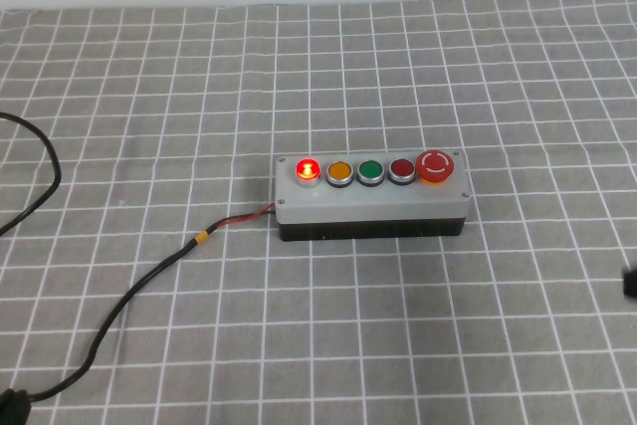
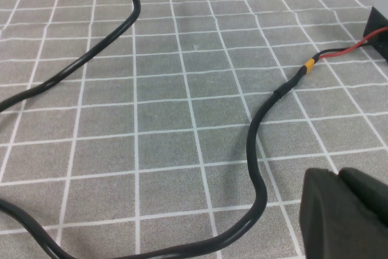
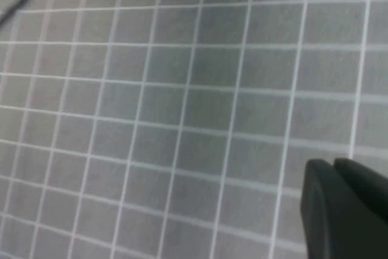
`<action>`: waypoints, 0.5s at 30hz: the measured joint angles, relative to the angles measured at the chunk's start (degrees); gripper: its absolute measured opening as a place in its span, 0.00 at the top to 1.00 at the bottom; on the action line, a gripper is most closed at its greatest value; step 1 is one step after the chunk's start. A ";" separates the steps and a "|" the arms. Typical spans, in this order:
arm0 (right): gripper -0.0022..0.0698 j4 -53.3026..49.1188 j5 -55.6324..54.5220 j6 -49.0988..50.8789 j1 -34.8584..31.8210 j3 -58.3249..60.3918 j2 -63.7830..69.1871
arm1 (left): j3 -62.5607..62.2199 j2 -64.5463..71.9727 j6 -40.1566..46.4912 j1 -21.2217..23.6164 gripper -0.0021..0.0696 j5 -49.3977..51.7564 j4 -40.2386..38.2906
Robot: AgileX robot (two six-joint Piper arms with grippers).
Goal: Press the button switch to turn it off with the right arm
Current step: Press the button to turn off
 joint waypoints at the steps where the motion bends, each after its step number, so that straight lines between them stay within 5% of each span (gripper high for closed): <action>1: 0.99 -0.82 0.55 -0.19 0.42 -2.60 3.16 | 0.00 0.00 0.00 0.00 0.98 0.00 0.00; 15: 0.99 -14.23 0.11 6.19 24.82 -36.12 38.38 | 0.00 0.00 0.00 0.00 0.98 0.00 0.00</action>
